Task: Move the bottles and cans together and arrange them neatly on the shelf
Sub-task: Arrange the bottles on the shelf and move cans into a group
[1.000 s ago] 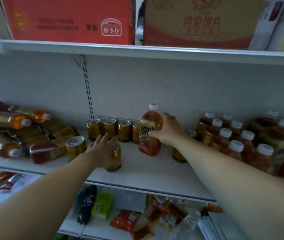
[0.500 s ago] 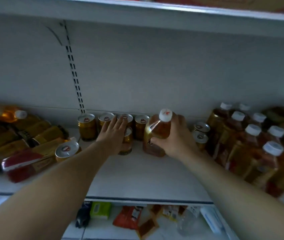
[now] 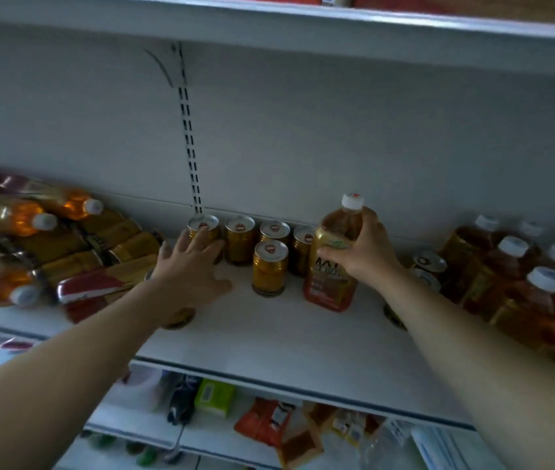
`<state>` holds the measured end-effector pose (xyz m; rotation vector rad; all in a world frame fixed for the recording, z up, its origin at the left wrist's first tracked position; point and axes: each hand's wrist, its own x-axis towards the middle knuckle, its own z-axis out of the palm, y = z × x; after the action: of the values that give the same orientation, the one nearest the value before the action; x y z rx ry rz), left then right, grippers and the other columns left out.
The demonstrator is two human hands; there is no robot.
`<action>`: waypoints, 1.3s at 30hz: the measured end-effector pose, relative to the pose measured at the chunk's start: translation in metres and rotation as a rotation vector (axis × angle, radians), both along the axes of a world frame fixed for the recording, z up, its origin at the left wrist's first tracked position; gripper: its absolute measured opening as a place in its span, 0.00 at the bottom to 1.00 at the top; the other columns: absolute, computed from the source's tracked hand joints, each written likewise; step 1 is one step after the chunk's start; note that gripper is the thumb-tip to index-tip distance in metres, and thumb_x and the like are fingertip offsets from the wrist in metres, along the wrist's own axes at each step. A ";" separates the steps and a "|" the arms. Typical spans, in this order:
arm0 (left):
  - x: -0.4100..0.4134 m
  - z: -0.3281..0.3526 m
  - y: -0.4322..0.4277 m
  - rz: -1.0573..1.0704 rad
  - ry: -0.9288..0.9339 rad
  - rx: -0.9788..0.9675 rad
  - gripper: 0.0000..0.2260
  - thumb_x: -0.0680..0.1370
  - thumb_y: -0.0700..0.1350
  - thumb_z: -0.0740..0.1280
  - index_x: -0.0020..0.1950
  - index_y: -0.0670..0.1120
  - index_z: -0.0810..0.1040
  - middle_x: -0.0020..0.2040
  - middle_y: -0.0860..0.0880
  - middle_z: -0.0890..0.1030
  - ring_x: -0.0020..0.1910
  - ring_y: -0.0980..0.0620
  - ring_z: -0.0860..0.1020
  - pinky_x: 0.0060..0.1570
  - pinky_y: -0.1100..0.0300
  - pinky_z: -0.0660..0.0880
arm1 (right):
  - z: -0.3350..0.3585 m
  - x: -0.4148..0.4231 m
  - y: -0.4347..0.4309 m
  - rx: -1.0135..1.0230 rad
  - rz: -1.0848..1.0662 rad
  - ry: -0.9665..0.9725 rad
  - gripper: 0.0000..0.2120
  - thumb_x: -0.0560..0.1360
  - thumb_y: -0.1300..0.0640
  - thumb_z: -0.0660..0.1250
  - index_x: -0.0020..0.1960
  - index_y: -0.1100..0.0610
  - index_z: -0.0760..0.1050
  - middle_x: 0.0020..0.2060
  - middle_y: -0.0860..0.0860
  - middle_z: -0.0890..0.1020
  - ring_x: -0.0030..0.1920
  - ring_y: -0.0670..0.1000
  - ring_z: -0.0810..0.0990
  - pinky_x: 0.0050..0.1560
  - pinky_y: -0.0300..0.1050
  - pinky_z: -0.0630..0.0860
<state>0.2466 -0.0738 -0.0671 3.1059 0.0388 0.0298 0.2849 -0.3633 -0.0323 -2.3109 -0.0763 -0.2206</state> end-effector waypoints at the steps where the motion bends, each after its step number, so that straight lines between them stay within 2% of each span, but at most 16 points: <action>1: -0.010 -0.002 0.010 0.062 0.046 0.017 0.37 0.72 0.59 0.64 0.76 0.55 0.50 0.78 0.50 0.47 0.76 0.42 0.45 0.70 0.38 0.48 | -0.001 0.001 0.000 0.004 -0.004 -0.012 0.45 0.61 0.46 0.81 0.71 0.51 0.61 0.63 0.54 0.72 0.61 0.55 0.73 0.57 0.47 0.70; 4: -0.024 -0.005 0.020 0.064 0.125 0.025 0.29 0.74 0.43 0.61 0.74 0.53 0.58 0.75 0.48 0.57 0.73 0.40 0.55 0.68 0.39 0.57 | -0.001 -0.005 -0.002 -0.027 0.004 -0.023 0.42 0.60 0.44 0.80 0.68 0.49 0.63 0.61 0.53 0.75 0.59 0.55 0.76 0.55 0.47 0.71; 7: -0.012 0.000 0.014 -0.072 0.080 -0.015 0.26 0.74 0.41 0.64 0.71 0.52 0.65 0.70 0.47 0.66 0.68 0.42 0.64 0.66 0.45 0.66 | 0.000 -0.017 0.000 -0.040 0.019 -0.018 0.42 0.60 0.43 0.80 0.68 0.48 0.65 0.60 0.52 0.77 0.58 0.54 0.77 0.55 0.46 0.72; 9: -0.002 -0.002 0.000 -0.141 0.025 -0.097 0.30 0.74 0.43 0.68 0.74 0.50 0.62 0.74 0.47 0.63 0.71 0.43 0.62 0.66 0.46 0.63 | 0.000 -0.029 0.003 -0.046 0.022 -0.022 0.41 0.59 0.42 0.80 0.67 0.47 0.65 0.59 0.51 0.77 0.57 0.53 0.78 0.54 0.46 0.73; 13: 0.019 -0.007 -0.023 -0.255 -0.056 -0.290 0.38 0.74 0.47 0.69 0.77 0.43 0.51 0.78 0.46 0.50 0.76 0.44 0.50 0.72 0.53 0.51 | 0.003 -0.058 0.004 -0.028 0.033 0.012 0.38 0.57 0.41 0.80 0.62 0.41 0.67 0.57 0.47 0.78 0.56 0.49 0.78 0.56 0.48 0.75; 17: 0.047 -0.010 -0.016 -0.393 -0.011 -0.076 0.39 0.77 0.51 0.65 0.77 0.43 0.42 0.78 0.45 0.41 0.76 0.47 0.40 0.74 0.52 0.42 | 0.001 -0.090 0.000 -0.007 0.013 0.045 0.37 0.53 0.34 0.76 0.57 0.33 0.63 0.56 0.42 0.76 0.55 0.44 0.76 0.49 0.41 0.72; 19: 0.058 -0.010 -0.015 -0.419 0.022 -0.019 0.37 0.78 0.52 0.63 0.77 0.46 0.42 0.78 0.46 0.42 0.76 0.48 0.41 0.73 0.52 0.42 | -0.003 -0.099 -0.001 0.016 -0.006 0.046 0.39 0.55 0.37 0.78 0.61 0.35 0.62 0.56 0.38 0.75 0.56 0.42 0.74 0.46 0.36 0.68; 20: 0.061 -0.008 -0.015 -0.423 0.049 -0.006 0.36 0.78 0.53 0.62 0.78 0.47 0.43 0.78 0.47 0.43 0.77 0.49 0.42 0.73 0.51 0.43 | -0.005 -0.101 0.000 0.033 -0.019 0.040 0.40 0.57 0.39 0.79 0.63 0.36 0.62 0.57 0.38 0.75 0.57 0.42 0.74 0.48 0.37 0.69; 23: 0.064 -0.002 -0.020 -0.426 0.061 0.052 0.35 0.77 0.55 0.62 0.78 0.50 0.46 0.78 0.48 0.50 0.77 0.48 0.48 0.73 0.47 0.47 | -0.005 -0.102 0.006 0.063 -0.042 0.014 0.41 0.61 0.44 0.80 0.67 0.40 0.63 0.60 0.43 0.75 0.61 0.46 0.74 0.60 0.49 0.73; 25: 0.057 0.001 -0.027 -0.403 0.018 0.060 0.35 0.76 0.53 0.62 0.78 0.51 0.47 0.78 0.49 0.50 0.77 0.48 0.47 0.73 0.46 0.46 | -0.003 -0.106 0.009 0.068 -0.066 0.000 0.39 0.61 0.44 0.80 0.67 0.42 0.64 0.60 0.45 0.76 0.61 0.47 0.75 0.62 0.53 0.73; 29: 0.028 0.004 -0.049 -0.446 -0.109 -0.216 0.35 0.74 0.44 0.66 0.78 0.49 0.52 0.78 0.48 0.51 0.77 0.50 0.46 0.73 0.52 0.42 | 0.002 -0.124 0.001 0.121 -0.147 -0.062 0.36 0.60 0.45 0.80 0.64 0.43 0.67 0.56 0.42 0.78 0.57 0.45 0.76 0.60 0.49 0.74; 32: 0.000 0.005 -0.077 -0.496 -0.063 -0.398 0.34 0.74 0.48 0.68 0.76 0.47 0.57 0.77 0.47 0.56 0.75 0.46 0.54 0.73 0.51 0.53 | 0.019 -0.146 -0.013 0.150 -0.183 -0.145 0.34 0.61 0.46 0.80 0.60 0.38 0.66 0.54 0.37 0.76 0.53 0.36 0.75 0.53 0.37 0.70; 34: -0.020 0.008 -0.103 -0.468 0.022 -0.536 0.32 0.74 0.51 0.70 0.75 0.48 0.61 0.75 0.47 0.61 0.70 0.46 0.64 0.67 0.55 0.63 | 0.037 -0.162 -0.027 0.175 -0.178 -0.198 0.33 0.61 0.47 0.80 0.59 0.36 0.66 0.53 0.36 0.77 0.53 0.32 0.74 0.51 0.33 0.69; 36: -0.035 0.015 -0.133 -0.458 0.049 -0.658 0.29 0.75 0.51 0.69 0.73 0.49 0.63 0.73 0.47 0.65 0.67 0.47 0.68 0.61 0.60 0.65 | 0.056 -0.178 -0.046 0.212 -0.185 -0.256 0.32 0.62 0.48 0.80 0.59 0.36 0.68 0.51 0.35 0.78 0.52 0.33 0.76 0.49 0.30 0.71; 38: -0.045 0.026 -0.167 -0.482 0.037 -0.702 0.27 0.75 0.51 0.68 0.72 0.51 0.65 0.72 0.48 0.67 0.66 0.48 0.69 0.57 0.62 0.65 | 0.076 -0.194 -0.073 0.219 -0.211 -0.336 0.31 0.62 0.48 0.80 0.59 0.36 0.69 0.47 0.32 0.79 0.48 0.31 0.77 0.43 0.23 0.69; 39: -0.050 0.033 -0.186 -0.507 0.024 -0.718 0.25 0.75 0.50 0.68 0.72 0.52 0.66 0.71 0.48 0.67 0.65 0.50 0.70 0.55 0.64 0.66 | 0.087 -0.202 -0.089 0.221 -0.230 -0.369 0.31 0.61 0.47 0.80 0.60 0.37 0.69 0.45 0.31 0.79 0.47 0.30 0.77 0.41 0.23 0.70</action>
<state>0.1968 -0.2594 -0.0338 2.3182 -0.5932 -0.0298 0.0831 -0.4523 0.0548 -2.0327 0.0283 -0.7350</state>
